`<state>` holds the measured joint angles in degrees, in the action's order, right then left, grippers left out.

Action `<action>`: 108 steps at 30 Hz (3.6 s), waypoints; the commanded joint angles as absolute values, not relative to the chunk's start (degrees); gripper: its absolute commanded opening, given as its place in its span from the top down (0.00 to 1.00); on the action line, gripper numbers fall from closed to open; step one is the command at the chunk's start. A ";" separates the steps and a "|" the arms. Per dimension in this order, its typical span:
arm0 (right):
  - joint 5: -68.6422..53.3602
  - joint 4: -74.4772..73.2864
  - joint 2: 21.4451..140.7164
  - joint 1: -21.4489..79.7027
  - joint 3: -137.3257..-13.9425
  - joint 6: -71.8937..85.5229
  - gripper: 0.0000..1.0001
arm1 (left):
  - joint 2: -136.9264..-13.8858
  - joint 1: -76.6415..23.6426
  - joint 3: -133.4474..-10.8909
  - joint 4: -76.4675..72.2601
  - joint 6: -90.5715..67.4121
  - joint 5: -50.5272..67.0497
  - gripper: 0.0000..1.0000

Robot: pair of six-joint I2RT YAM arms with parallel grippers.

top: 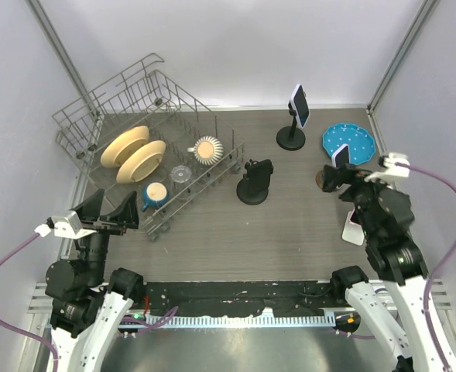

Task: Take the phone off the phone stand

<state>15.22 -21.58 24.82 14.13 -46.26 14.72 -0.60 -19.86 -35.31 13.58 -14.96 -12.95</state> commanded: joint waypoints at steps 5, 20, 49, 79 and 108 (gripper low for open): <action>-0.60 -22.94 42.00 14.06 -52.64 17.67 0.03 | 2.46 -21.17 -36.56 16.61 -15.03 -10.28 0.00; 14.84 -10.55 57.73 39.71 -55.89 11.52 0.03 | 2.46 -22.76 -36.39 17.40 -13.45 -10.90 0.00; 28.92 -6.33 74.00 47.81 -59.86 7.21 0.04 | 2.46 -22.85 -36.39 17.75 -12.74 -10.64 0.00; 10.94 -4.75 68.03 50.09 -56.25 0.80 0.78 | -10.00 -22.85 -38.93 17.22 -16.86 3.50 0.00; -14.77 -19.16 69.08 56.43 -59.68 -13.62 0.31 | -31.64 -28.30 -26.55 -6.41 -41.84 17.23 0.00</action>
<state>-10.68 -13.43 69.97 55.77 -56.82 -11.97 -31.94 -27.09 -27.42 1.76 -40.03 19.40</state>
